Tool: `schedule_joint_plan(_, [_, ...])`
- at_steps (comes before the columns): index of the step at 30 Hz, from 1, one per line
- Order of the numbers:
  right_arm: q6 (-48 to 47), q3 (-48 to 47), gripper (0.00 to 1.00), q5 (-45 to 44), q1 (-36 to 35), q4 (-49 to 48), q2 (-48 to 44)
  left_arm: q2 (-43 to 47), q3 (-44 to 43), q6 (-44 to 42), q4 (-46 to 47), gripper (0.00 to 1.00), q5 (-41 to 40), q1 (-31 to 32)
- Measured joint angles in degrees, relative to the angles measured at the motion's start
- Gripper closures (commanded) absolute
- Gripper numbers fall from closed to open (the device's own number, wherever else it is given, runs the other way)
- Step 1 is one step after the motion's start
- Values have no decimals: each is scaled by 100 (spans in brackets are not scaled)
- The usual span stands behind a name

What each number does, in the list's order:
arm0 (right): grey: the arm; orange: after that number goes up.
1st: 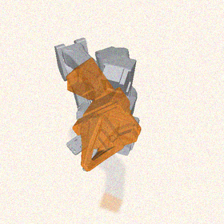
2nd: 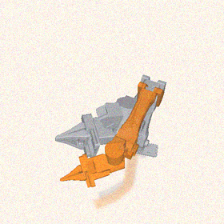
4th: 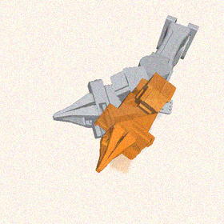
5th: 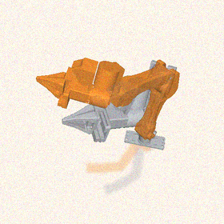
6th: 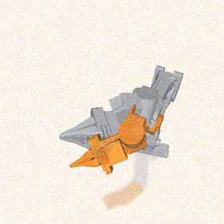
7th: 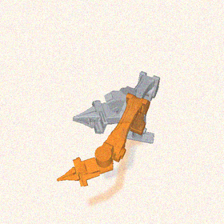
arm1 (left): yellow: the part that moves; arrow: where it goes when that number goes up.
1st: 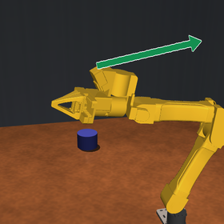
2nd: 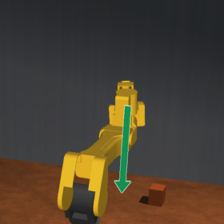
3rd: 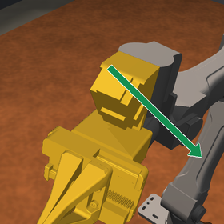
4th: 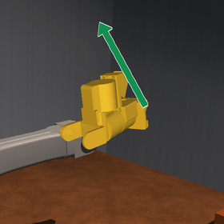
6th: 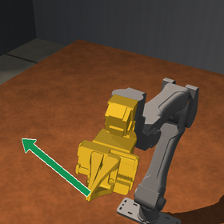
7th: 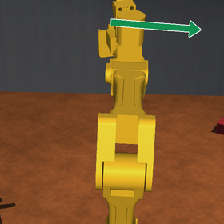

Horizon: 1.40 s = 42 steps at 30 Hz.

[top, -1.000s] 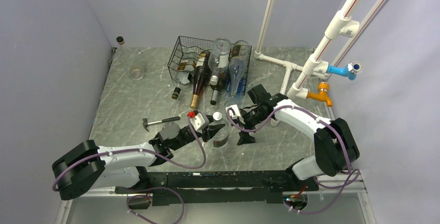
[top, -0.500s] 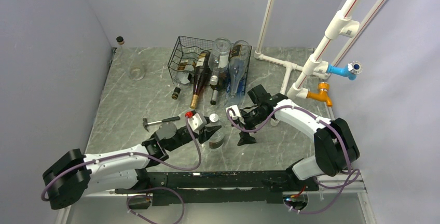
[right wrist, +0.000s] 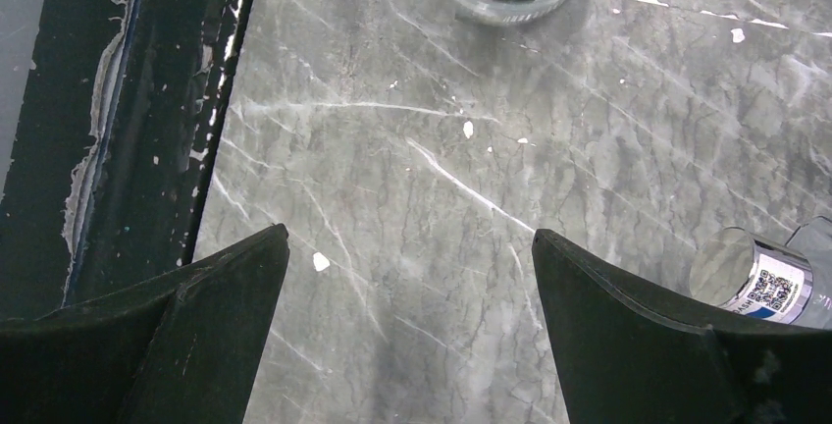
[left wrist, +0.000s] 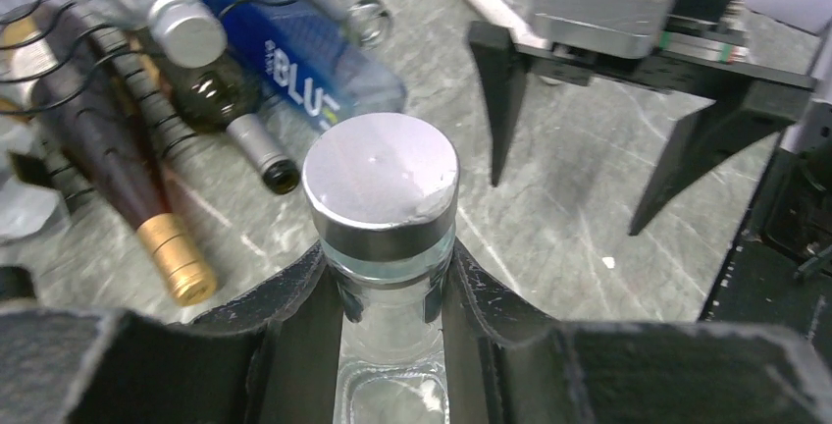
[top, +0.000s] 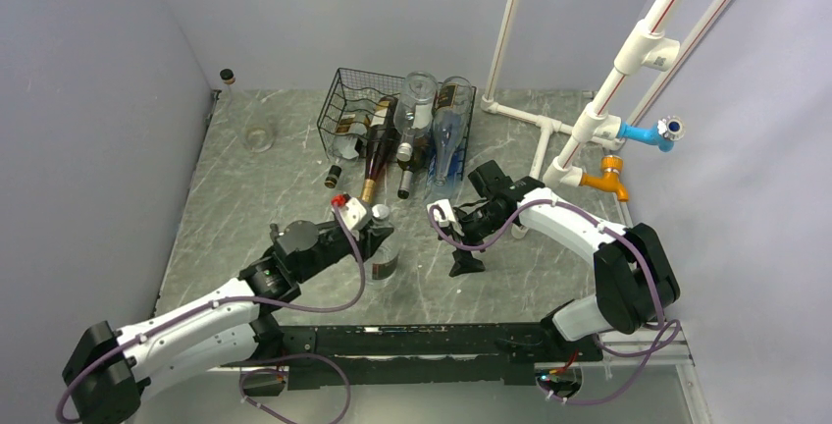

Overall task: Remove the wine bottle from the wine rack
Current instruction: Pick up the wine bottle from the center of the board, then place the wine bottle at the corner of the board.

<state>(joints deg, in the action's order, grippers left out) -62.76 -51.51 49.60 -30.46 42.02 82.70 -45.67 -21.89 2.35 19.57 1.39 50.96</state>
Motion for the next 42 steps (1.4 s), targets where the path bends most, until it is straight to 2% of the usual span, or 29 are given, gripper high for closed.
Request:
schedule_joint_plan(10, [-11,-24,2,0,0,4,0,584,-258,140,-1207,100,-13,-1134])
schedule_joint_plan(20, [-11,-26,2,0,0,4,0,769,-503,177,-1735,100,-22,-1727])
schedule_joint_plan(42, [-28,-26,2,0,0,20,0,407,-1274,177,-1803,100,-17,-3230])
